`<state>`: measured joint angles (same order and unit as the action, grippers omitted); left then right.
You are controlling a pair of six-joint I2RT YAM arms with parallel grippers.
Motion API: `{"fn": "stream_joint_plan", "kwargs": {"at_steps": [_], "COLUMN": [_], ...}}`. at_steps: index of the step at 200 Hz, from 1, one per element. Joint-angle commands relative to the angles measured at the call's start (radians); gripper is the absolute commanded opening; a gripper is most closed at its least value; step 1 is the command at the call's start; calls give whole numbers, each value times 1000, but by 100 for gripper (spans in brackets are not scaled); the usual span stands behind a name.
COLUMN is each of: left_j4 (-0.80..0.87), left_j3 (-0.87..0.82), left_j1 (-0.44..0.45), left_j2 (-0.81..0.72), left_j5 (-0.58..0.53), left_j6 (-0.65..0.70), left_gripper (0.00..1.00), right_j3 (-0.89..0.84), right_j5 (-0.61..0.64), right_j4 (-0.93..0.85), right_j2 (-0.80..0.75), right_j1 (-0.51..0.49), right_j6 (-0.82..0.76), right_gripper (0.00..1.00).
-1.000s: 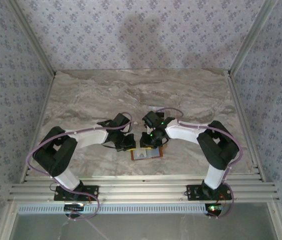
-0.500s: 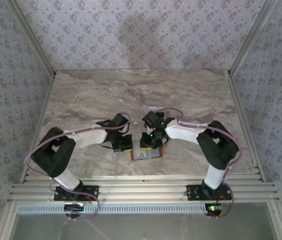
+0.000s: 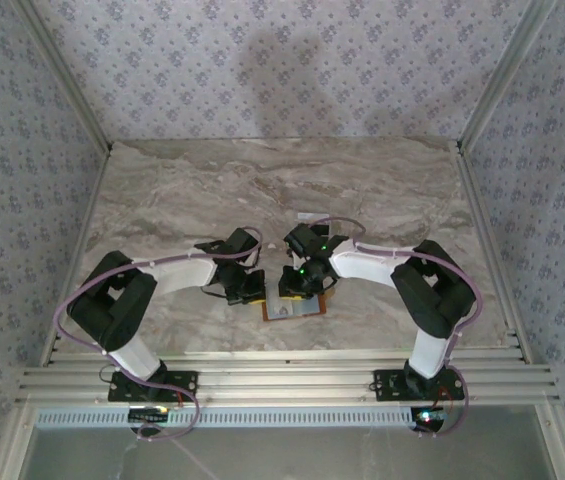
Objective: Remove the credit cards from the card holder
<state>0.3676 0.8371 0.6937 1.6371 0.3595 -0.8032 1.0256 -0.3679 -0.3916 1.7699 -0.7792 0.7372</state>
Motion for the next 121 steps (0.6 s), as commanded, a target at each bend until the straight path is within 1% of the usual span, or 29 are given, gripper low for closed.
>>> {"fn": "stream_joint_plan", "kwargs": {"at_steps": [1,83,96,121], "left_j4": [11,10,13,15], "left_j3": [11,12,13,12], "left_j1": [-2,-2,-1,-2], "left_j2": [26,38,38,38], "left_j5": [11,12,14,12], "left_j6": [16,17,18,19], "left_gripper": [4,4,4,4], "right_j3": [-5,-12,-7,14], "right_j5": [-29,-50,-31,57], "right_j4": [4,33,10,-77], "right_j2": [19,12,20,23], "right_j1": [-9,-10,-10,-13], "right_j6": [-1,-4,-5,-26], "right_gripper": [25,25,25,25]}}
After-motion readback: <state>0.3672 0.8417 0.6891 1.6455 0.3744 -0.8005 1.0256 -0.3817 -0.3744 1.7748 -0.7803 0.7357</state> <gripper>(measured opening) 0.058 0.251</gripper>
